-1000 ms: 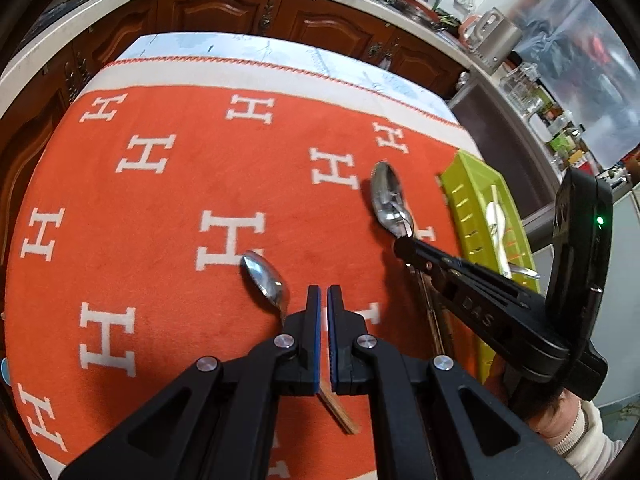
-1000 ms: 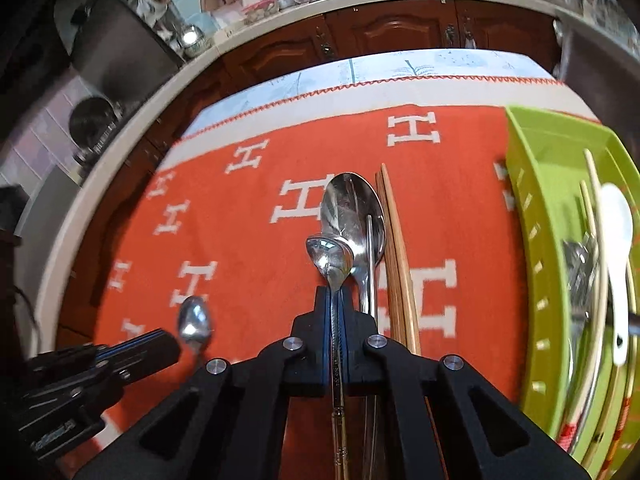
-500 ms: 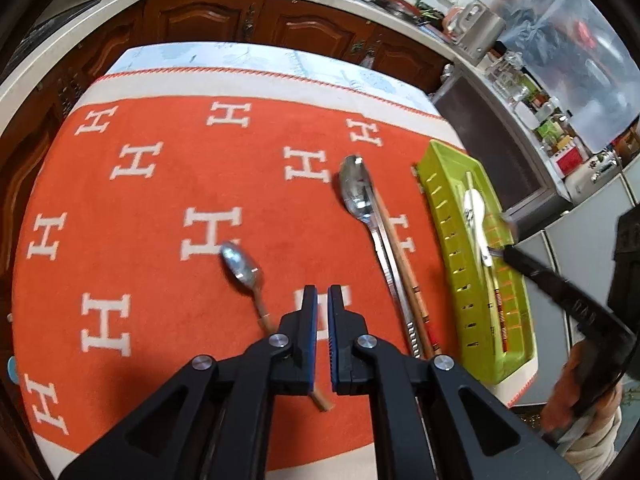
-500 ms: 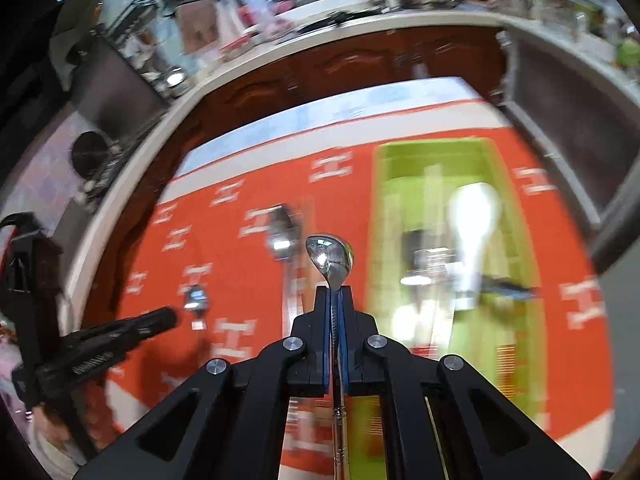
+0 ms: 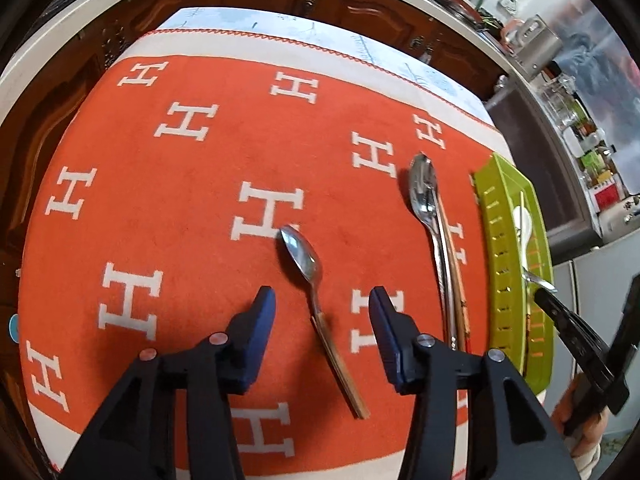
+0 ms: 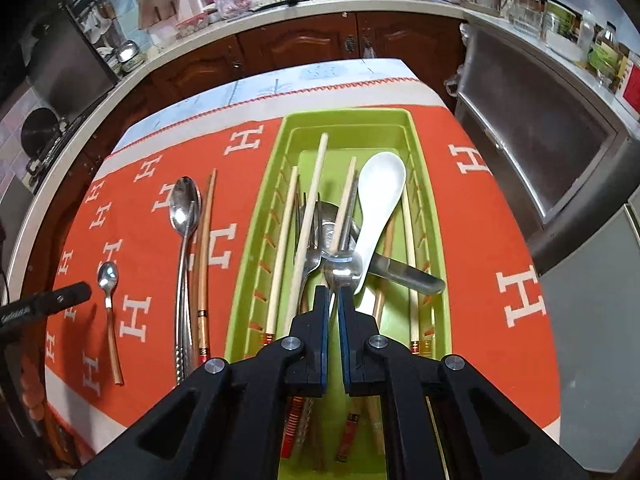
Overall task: Organize utensils
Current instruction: 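Carry large spoon to tray with right tool while left tool lifts small spoon, then lower small spoon into tray with left tool while right tool releases large spoon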
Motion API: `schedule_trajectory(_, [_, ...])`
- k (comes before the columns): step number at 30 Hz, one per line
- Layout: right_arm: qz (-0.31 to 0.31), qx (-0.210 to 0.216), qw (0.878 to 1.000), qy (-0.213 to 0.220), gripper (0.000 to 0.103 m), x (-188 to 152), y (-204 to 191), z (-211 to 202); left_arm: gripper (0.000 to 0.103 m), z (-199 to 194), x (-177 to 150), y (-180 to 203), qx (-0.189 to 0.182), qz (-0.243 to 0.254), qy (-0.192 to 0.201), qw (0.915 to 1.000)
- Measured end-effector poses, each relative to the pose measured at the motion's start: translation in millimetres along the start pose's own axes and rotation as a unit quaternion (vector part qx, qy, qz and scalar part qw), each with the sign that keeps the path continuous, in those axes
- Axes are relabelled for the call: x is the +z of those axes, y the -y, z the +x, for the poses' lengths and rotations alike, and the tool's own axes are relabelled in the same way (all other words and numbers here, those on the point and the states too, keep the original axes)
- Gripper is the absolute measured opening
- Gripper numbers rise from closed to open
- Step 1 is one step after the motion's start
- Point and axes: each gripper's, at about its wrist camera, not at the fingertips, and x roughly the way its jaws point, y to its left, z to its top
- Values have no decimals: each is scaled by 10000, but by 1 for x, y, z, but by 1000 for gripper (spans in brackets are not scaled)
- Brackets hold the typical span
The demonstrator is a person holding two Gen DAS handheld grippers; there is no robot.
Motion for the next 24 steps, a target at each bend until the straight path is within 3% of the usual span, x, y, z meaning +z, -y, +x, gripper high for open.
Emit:
schedule_trajectory(5, [27,116,9998,170,5,-4,-6,-14,46,9,2,2,109,11,67,9999])
schedule_trajectory(16, [60,440,9984,352,5,-11,-15,-34,27,31,-2,11,349,167,308,9988])
schedule_trajectory(19, [87,526,9981,307,5,-13,-15,-32,21,33,-5,16,439,293,472,9975])
schedule_trajectory(21, [91,559,9980,284,5,-14,-16,-30,9,35,-5,18,475,353,533,9968])
schedule_trajectory(24, [90,607,9978,265,5,-16,-18,-29,3,37,-4,18,467,398,573,9965])
